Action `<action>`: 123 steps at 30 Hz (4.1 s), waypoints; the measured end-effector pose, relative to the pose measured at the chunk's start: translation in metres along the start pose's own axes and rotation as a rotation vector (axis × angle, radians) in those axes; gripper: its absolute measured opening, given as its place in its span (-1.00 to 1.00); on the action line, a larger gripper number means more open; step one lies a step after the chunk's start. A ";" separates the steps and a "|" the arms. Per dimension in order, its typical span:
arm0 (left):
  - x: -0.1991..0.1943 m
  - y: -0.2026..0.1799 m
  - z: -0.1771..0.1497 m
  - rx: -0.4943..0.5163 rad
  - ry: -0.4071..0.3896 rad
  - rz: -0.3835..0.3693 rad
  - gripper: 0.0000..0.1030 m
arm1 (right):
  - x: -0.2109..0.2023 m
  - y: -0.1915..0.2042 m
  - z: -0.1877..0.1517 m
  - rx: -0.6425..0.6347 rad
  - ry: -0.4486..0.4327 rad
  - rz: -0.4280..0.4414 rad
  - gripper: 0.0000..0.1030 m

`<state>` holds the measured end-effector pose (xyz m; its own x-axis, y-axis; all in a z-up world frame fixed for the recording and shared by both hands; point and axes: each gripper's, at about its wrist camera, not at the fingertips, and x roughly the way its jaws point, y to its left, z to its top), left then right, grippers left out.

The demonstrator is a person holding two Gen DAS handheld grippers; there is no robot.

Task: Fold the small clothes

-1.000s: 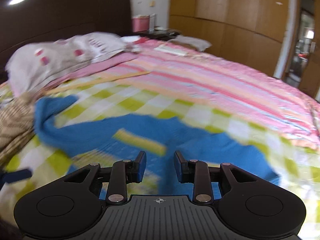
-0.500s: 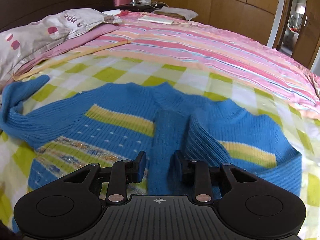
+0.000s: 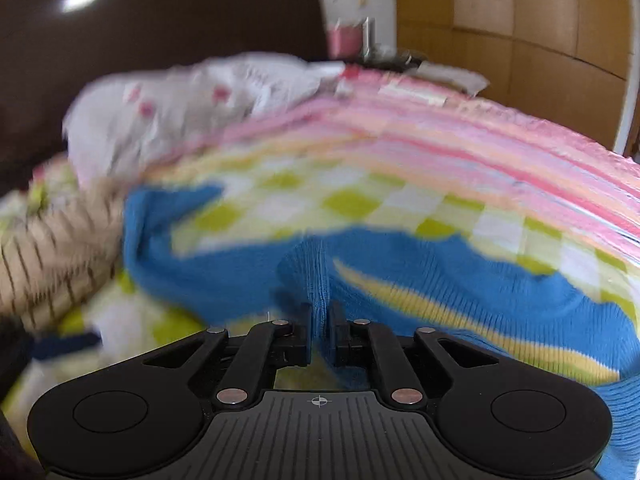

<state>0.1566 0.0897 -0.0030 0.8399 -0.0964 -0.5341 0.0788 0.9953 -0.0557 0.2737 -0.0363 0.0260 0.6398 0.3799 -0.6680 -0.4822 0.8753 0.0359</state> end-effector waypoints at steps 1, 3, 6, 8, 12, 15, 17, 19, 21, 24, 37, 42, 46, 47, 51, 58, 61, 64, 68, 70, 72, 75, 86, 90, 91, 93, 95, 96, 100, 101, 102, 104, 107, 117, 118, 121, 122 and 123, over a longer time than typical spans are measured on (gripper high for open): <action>0.001 -0.001 -0.001 0.007 0.003 0.003 1.00 | -0.001 -0.001 -0.004 -0.002 0.010 -0.005 -0.77; 0.002 -0.003 -0.003 0.020 0.004 0.004 1.00 | -0.014 -0.012 -0.011 0.041 -0.007 0.028 -0.77; 0.004 -0.006 -0.002 0.035 0.002 0.012 1.00 | -0.044 -0.038 -0.025 0.164 -0.057 0.047 -0.72; 0.008 -0.010 0.003 0.034 -0.005 0.015 1.00 | -0.060 -0.057 -0.035 0.204 -0.075 -0.011 -0.72; 0.023 -0.023 0.019 0.048 -0.036 0.030 1.00 | -0.062 -0.100 -0.055 0.267 -0.030 -0.181 -0.66; 0.040 -0.036 0.036 0.080 -0.063 0.049 1.00 | -0.055 -0.123 -0.067 0.305 -0.006 -0.270 -0.67; 0.054 -0.042 0.045 0.091 -0.068 0.067 1.00 | -0.052 -0.137 -0.074 0.338 0.021 -0.335 -0.67; 0.070 -0.046 0.048 0.114 -0.028 0.096 1.00 | -0.054 -0.150 -0.082 0.354 0.028 -0.369 -0.73; 0.088 -0.050 0.046 0.150 0.045 0.132 0.89 | -0.057 -0.159 -0.084 0.363 0.029 -0.381 -0.77; 0.096 -0.049 0.039 0.178 0.099 0.149 0.83 | -0.060 -0.163 -0.082 0.369 0.034 -0.389 -0.79; 0.092 -0.035 0.039 0.149 0.099 0.175 0.82 | -0.043 -0.133 -0.072 0.257 0.049 -0.383 -0.66; 0.072 -0.011 0.046 0.143 0.060 0.231 0.77 | -0.058 -0.113 -0.069 0.280 0.007 -0.308 -0.65; 0.062 0.037 0.065 0.058 0.049 0.321 0.77 | -0.060 -0.085 -0.054 0.262 -0.026 -0.206 -0.65; 0.062 0.051 0.071 0.032 0.054 0.346 0.76 | -0.056 -0.076 -0.047 0.257 -0.031 -0.181 -0.65; 0.072 0.090 0.089 -0.048 0.118 0.402 0.75 | -0.049 -0.041 -0.032 0.229 -0.049 -0.082 -0.64; 0.096 0.113 0.083 -0.170 0.232 0.446 0.58 | -0.042 -0.020 -0.025 0.230 -0.053 -0.005 -0.63; 0.104 0.112 0.078 -0.187 0.252 0.489 0.26 | -0.041 -0.024 -0.026 0.250 -0.047 -0.001 -0.63; 0.101 0.114 0.078 -0.213 0.246 0.523 -0.15 | -0.043 -0.026 -0.029 0.252 -0.049 -0.005 -0.63; 0.083 0.125 0.075 -0.298 0.185 0.447 -0.60 | -0.049 -0.028 -0.031 0.266 -0.055 0.007 -0.63; 0.074 0.127 0.073 -0.325 0.150 0.403 -0.63 | -0.051 -0.027 -0.030 0.267 -0.061 0.016 -0.63; 0.063 0.125 0.068 -0.322 0.117 0.357 -0.65 | -0.052 -0.024 -0.028 0.261 -0.065 0.027 -0.63; 0.048 0.115 0.056 -0.279 0.084 0.303 -0.65 | -0.049 -0.014 -0.019 0.242 -0.063 0.052 -0.59; 0.026 0.114 0.010 -0.283 0.026 0.139 -0.81 | 0.026 0.077 0.051 0.136 0.039 0.213 -0.58; 0.030 0.121 0.004 -0.273 0.025 0.109 -0.81 | 0.066 0.108 0.078 0.131 0.058 0.229 -0.24; 0.030 0.122 0.004 -0.268 0.024 0.103 -0.81 | 0.076 0.113 0.084 0.129 0.063 0.225 -0.24; 0.031 0.125 0.005 -0.266 0.020 0.090 -0.81 | 0.096 0.120 0.093 0.139 0.073 0.214 -0.23; 0.033 0.128 0.005 -0.267 0.021 0.080 -0.81 | 0.115 0.124 0.101 0.156 0.097 0.212 -0.23; 0.034 0.128 0.004 -0.268 0.022 0.078 -0.81 | 0.122 0.127 0.103 0.159 0.105 0.216 -0.23; 0.033 0.129 0.001 -0.270 0.024 0.069 -0.81 | 0.148 0.134 0.107 0.179 0.164 0.224 -0.19; 0.033 0.129 0.001 -0.274 0.025 0.066 -0.81 | 0.152 0.135 0.106 0.189 0.174 0.233 -0.19; 0.033 0.129 0.001 -0.275 0.025 0.066 -0.81 | 0.154 0.136 0.106 0.190 0.180 0.245 -0.19; 0.033 0.129 0.001 -0.276 0.025 0.067 -0.81 | 0.155 0.141 0.105 0.168 0.181 0.238 -0.21; 0.032 0.127 0.000 -0.271 0.023 0.070 -0.81 | 0.152 0.141 0.107 0.154 0.193 0.202 -0.86; 0.017 0.099 0.005 -0.163 -0.054 0.076 -0.14 | 0.047 0.072 0.108 0.237 -0.005 0.156 -0.87; 0.014 0.094 0.006 -0.141 -0.067 0.077 -0.05 | 0.033 0.062 0.108 0.255 -0.029 0.150 -0.87; 0.005 0.073 0.008 -0.086 -0.093 0.084 0.08 | -0.006 0.032 0.105 0.297 -0.100 0.131 -0.87; 0.004 0.068 0.009 -0.075 -0.096 0.083 0.12 | -0.018 0.023 0.104 0.307 -0.121 0.123 -0.87; 0.004 0.061 0.012 -0.061 -0.097 0.078 0.14 | -0.030 0.012 0.102 0.321 -0.142 0.115 -0.87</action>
<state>0.1709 0.1502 0.0013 0.8906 -0.0151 -0.4544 -0.0190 0.9973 -0.0704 0.3097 -0.0068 0.1224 0.6799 0.4989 -0.5375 -0.3577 0.8654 0.3509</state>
